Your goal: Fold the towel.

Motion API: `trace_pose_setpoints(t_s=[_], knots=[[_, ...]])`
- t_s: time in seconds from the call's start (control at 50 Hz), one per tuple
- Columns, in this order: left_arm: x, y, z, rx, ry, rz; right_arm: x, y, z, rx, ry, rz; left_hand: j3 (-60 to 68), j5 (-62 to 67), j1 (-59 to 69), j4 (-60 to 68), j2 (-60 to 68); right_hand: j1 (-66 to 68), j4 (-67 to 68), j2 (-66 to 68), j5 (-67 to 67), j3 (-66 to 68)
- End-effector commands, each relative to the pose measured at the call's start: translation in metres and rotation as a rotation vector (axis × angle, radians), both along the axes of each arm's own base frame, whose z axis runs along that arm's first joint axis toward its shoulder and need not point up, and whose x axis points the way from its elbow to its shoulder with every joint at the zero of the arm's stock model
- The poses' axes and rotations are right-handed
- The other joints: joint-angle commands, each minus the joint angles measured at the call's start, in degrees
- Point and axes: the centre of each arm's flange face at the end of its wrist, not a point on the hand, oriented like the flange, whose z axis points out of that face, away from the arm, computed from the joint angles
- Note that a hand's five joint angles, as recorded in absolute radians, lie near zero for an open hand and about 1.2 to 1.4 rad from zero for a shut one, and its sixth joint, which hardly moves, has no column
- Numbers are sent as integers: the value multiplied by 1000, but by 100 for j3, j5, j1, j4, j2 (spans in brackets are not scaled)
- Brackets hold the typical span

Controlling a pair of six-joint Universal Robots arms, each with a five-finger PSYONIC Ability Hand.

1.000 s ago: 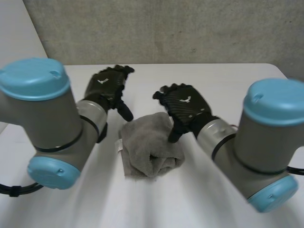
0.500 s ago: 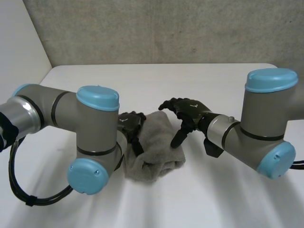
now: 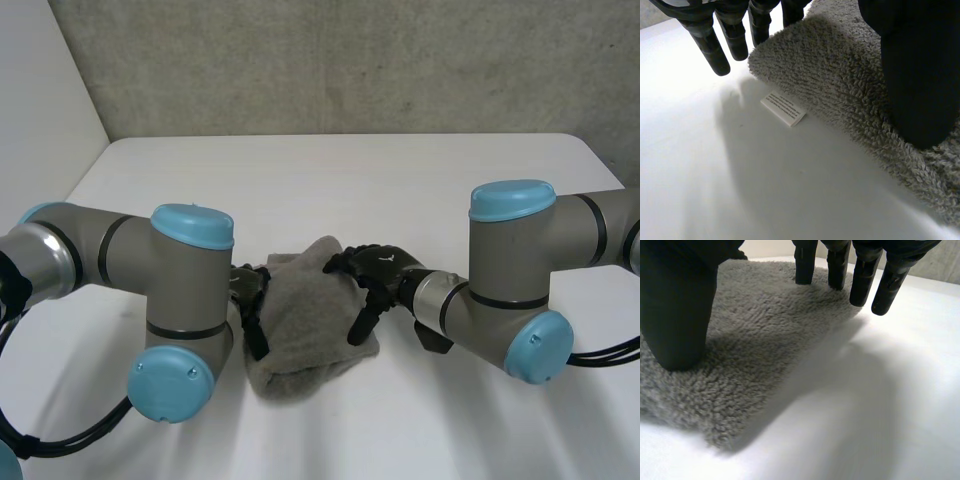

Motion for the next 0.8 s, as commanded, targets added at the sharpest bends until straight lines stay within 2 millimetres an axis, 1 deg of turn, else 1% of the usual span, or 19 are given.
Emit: trace_pose_setpoints(t_s=[0.02,0.06,0.08,0.12,0.14,0.16,0.18,0.2,0.22,0.24,0.26,0.28,0.3,0.32,0.34,0.38,0.44,0.54,0.8], knots=[[-1,-3,11,-29,25,1,-7,-10,11,-111,67,-23,48,-154,38,42,59,-173,-353,-330,-348,-216],[-1,-5,35,-81,63,4,-11,-16,29,-156,53,-47,48,-154,38,42,59,-173,-353,-330,-348,-216],[-1,-5,35,-81,63,4,-11,-16,29,-156,53,-47,48,-154,38,42,59,-173,-353,-330,-348,-216],[0,-5,67,-149,115,5,-19,-23,56,-210,19,-85,48,-154,38,42,59,-173,-353,-330,-348,-216],[0,-5,67,-149,116,5,-19,-23,56,-210,18,-85,48,-154,38,42,59,-173,-353,-330,-348,-216],[1,-5,87,-191,151,7,-23,-26,75,-251,-6,-105,48,-154,38,42,59,-173,-353,-330,-348,-216],[1,-5,87,-191,151,7,-29,-26,95,-298,-26,-130,48,-154,38,42,59,-173,-353,-330,-348,-216],[3,-5,107,-232,181,11,-29,-26,96,-298,-26,-130,48,-154,38,42,59,-173,-353,-330,-348,-216],[6,-3,129,-279,213,16,-36,-27,116,-350,-41,-171,48,-154,38,42,59,-173,-353,-330,-348,-216],[6,-3,129,-280,213,16,-36,-27,116,-350,-41,-171,48,-154,38,42,59,-173,-353,-330,-348,-216],[11,-1,151,-327,247,22,-47,-29,137,-402,-47,-238,48,-154,38,42,59,-173,-353,-330,-348,-216],[11,-1,151,-328,247,22,-61,-32,156,-453,-51,-317,48,-154,38,42,59,-173,-353,-330,-348,-216],[20,-1,173,-379,276,41,-61,-32,156,-453,-51,-318,48,-154,38,42,59,-173,-353,-330,-348,-216],[33,-3,192,-422,292,72,-76,-35,173,-498,-48,-406,48,-154,38,42,59,-173,-353,-330,-348,-216],[33,-3,192,-422,293,73,-89,-34,192,-542,-57,-476,48,-154,38,42,59,-173,-353,-330,-348,-216],[59,-6,219,-470,306,132,-99,-32,206,-577,-63,-525,48,-154,38,42,59,-173,-353,-330,-348,-216],[72,4,235,-461,311,118,-108,-23,222,-617,-78,-545,48,-154,38,42,59,-173,-353,-330,-348,-216],[75,14,245,-445,339,58,-109,-12,229,-629,-90,-517,48,-154,38,42,59,-173,-353,-330,-348,-216],[80,14,239,-404,377,71,-104,-4,229,-624,-108,-457,65,-137,55,59,76,-173,-353,-330,-348,-216]])
